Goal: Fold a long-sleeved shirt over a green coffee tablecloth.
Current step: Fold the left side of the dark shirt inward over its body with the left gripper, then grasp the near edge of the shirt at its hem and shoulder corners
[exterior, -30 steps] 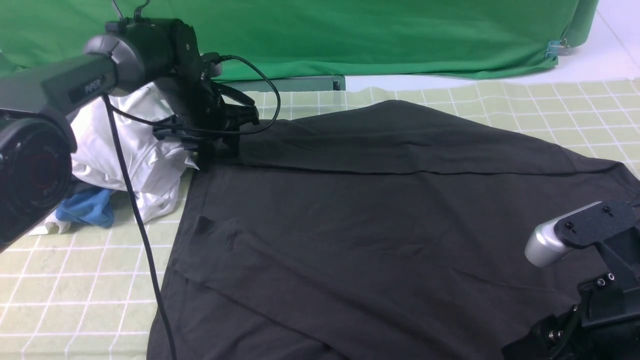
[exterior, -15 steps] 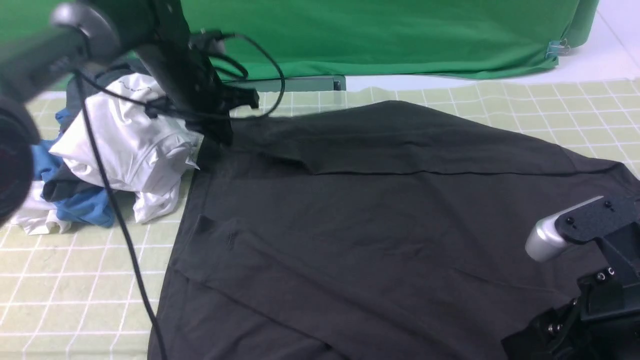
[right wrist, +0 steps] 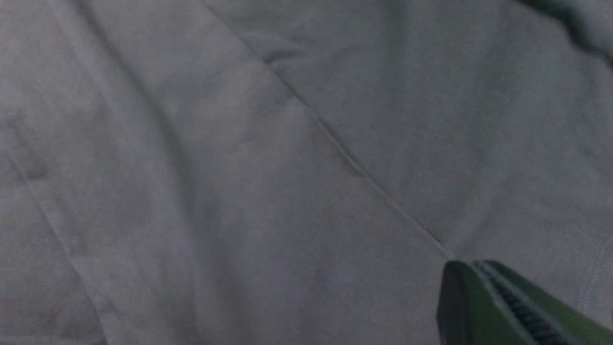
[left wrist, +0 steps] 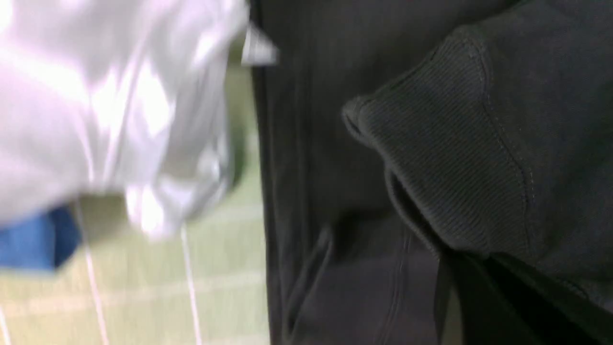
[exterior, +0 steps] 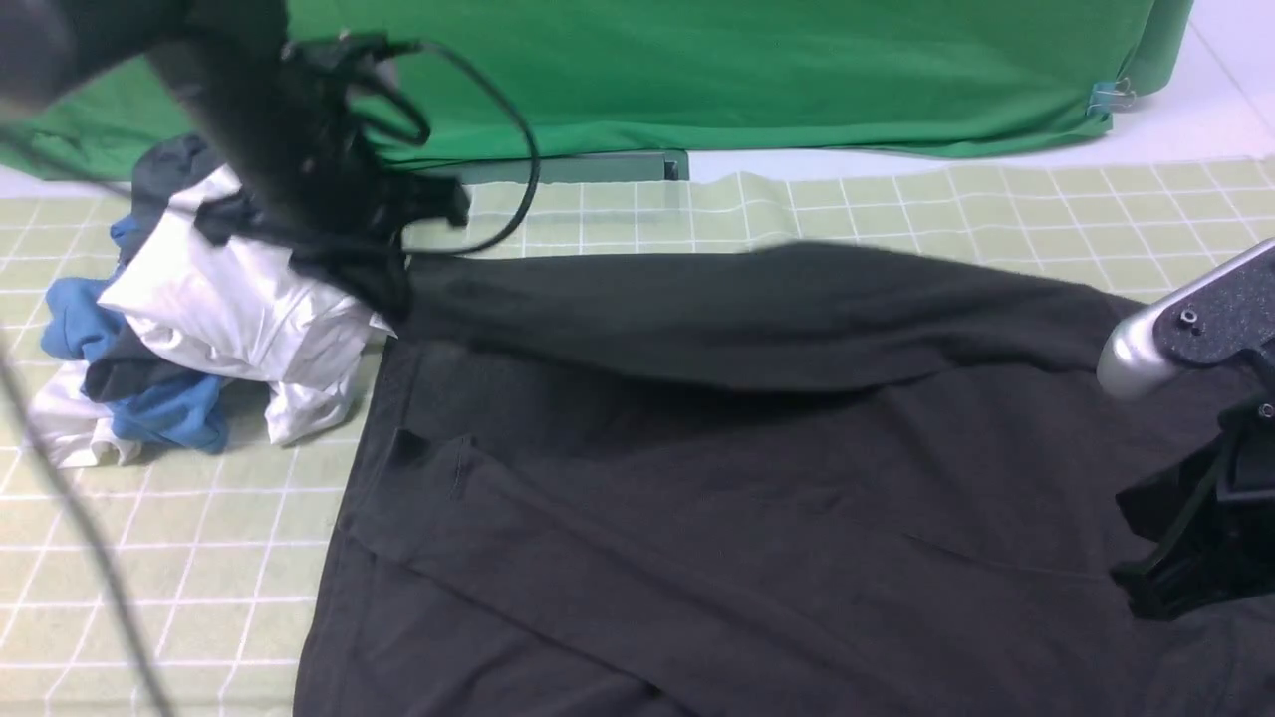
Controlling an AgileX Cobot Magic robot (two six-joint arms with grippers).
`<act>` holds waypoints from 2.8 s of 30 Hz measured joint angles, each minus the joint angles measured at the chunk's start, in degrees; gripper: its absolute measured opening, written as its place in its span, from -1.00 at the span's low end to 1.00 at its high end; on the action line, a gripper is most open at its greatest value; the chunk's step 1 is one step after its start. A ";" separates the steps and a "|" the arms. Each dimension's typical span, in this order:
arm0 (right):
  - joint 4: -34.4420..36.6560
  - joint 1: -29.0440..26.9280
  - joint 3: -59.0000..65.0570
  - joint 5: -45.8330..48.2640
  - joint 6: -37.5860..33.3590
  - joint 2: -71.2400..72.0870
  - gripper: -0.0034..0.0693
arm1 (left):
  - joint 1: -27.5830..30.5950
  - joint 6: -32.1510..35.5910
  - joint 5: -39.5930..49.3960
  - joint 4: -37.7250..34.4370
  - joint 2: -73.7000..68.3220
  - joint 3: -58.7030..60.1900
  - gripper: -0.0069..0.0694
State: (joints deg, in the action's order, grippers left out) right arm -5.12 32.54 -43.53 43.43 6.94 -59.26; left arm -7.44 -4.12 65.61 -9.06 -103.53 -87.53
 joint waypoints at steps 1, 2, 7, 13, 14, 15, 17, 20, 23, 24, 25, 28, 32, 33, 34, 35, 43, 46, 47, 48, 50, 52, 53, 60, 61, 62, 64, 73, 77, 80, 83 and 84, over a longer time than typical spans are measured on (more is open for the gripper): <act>-0.05 0.00 -0.02 0.00 0.14 0.00 -0.89 | 0.00 -0.47 -2.16 0.00 2.64 5.27 -0.79; -0.12 0.00 -0.07 0.00 0.14 0.00 -0.89 | 0.00 -0.68 -3.92 -0.07 4.74 9.20 -0.79; -0.12 0.00 -0.07 0.00 0.14 0.00 -0.88 | 0.00 -1.31 -8.33 -1.64 11.75 22.98 -0.79; -0.12 0.00 -0.07 0.00 0.20 0.00 -0.88 | 0.00 -1.36 -11.50 -3.47 18.39 33.28 -0.79; -0.12 0.00 -0.07 0.00 0.20 0.00 -0.88 | 0.00 -1.42 -11.77 -4.00 19.73 35.18 -0.79; -0.12 0.00 -0.07 0.00 0.25 0.00 -0.88 | 0.00 -1.42 -11.91 -4.44 20.49 36.32 -0.79; -0.12 0.00 -0.07 0.00 0.25 0.00 -0.87 | 0.00 -1.42 -11.91 -5.19 21.56 38.04 -0.79; -0.16 0.00 -0.07 -0.29 0.51 0.00 -0.86 | 0.00 -0.44 -12.11 -7.16 22.43 40.54 -0.79; -0.16 0.00 -0.07 -1.38 1.03 0.00 -0.84 | 0.00 0.14 -12.48 -7.81 22.62 42.05 -0.79; -0.16 0.00 -0.07 -1.63 1.30 0.00 -0.82 | 0.00 0.17 -12.72 -7.81 22.62 42.39 -0.78; -0.16 0.00 -0.07 -1.76 1.44 0.00 -0.82 | 0.00 0.20 -13.03 -7.81 22.62 42.61 -0.78; -0.16 0.00 -0.01 -2.00 1.63 0.00 -0.80 | 0.00 0.31 -13.77 -7.76 22.62 42.62 -0.71; -0.16 0.00 -0.01 -2.07 1.70 0.00 -0.76 | 0.00 1.38 -13.78 -7.71 22.62 42.68 -0.47; -0.16 0.00 -0.01 -2.07 1.70 0.00 -0.75 | 0.00 1.45 -13.72 -7.71 22.62 42.68 -0.36; -0.16 0.00 -0.01 -2.07 1.70 0.00 -0.74 | 0.00 1.52 -13.50 -7.71 22.62 42.68 -0.25; -0.16 0.00 -0.01 -2.07 1.70 0.00 -0.73 | 0.00 1.57 -13.05 -7.59 22.62 42.68 -0.12; -0.16 0.00 -0.01 -2.12 1.65 0.00 -0.69 | -0.44 2.22 -2.82 -3.02 23.00 45.35 0.35; -0.16 0.00 -0.01 -2.16 1.65 0.00 -0.67 | -2.79 1.67 -3.31 -2.29 23.35 49.04 0.35; -0.16 0.00 -0.01 -2.38 1.65 0.00 -0.67 | -4.30 1.55 -4.34 -2.05 23.46 50.74 0.34; -0.16 0.00 -0.01 -2.52 1.65 0.00 -0.67 | -5.64 1.50 -5.39 -1.86 23.47 52.03 0.34; -0.17 0.00 -0.01 -2.53 1.65 0.00 -0.65 | -9.68 0.74 -8.51 -1.80 23.52 55.03 0.34; -0.17 0.00 -0.01 -2.75 1.65 0.00 -0.64 | -12.78 -1.81 -10.20 -1.38 23.52 56.64 0.34; -0.17 0.00 -0.01 -2.80 1.65 0.00 -0.64 | -13.94 -3.50 -10.56 -0.92 23.52 57.09 0.34; -0.17 0.00 -0.01 -2.96 1.37 0.00 -0.60 | -17.03 -15.37 -11.64 4.92 23.52 57.54 0.34; -0.17 0.00 -0.01 -2.96 1.37 0.00 -0.60 | -17.10 -15.70 -11.99 4.66 23.52 57.54 0.34; -0.17 0.00 -0.01 -2.96 1.37 0.00 -0.59 | -17.10 -15.93 -12.32 4.07 23.52 57.54 0.34; -0.17 0.00 -0.01 -2.96 1.32 0.00 -0.58 | -17.10 -16.08 -12.56 2.88 23.52 57.54 0.34; -0.17 0.00 -0.01 -2.91 1.14 0.00 -0.55 | -17.10 -16.27 -13.44 0.34 24.03 60.68 -0.29; 0.09 0.00 -0.01 -2.52 -1.07 0.00 -0.54 | -17.10 -16.27 -13.97 0.55 24.60 60.95 -0.71; 1.81 0.00 -0.88 1.41 -5.97 0.00 -0.54 | -17.10 -16.22 -13.10 0.60 24.77 60.06 -0.77; 4.73 0.00 -2.07 6.25 -11.22 -0.22 -0.54 | -17.10 -15.18 -11.07 0.48 25.05 58.25 -0.79; 7.13 0.00 -2.69 9.78 -15.38 -0.81 -0.53 | -17.16 -14.84 -8.96 0.48 26.17 56.19 -0.79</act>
State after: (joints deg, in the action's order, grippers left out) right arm 2.01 32.54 -46.22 53.21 -8.45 -60.07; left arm -24.60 -18.95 56.66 -8.58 -77.36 -31.34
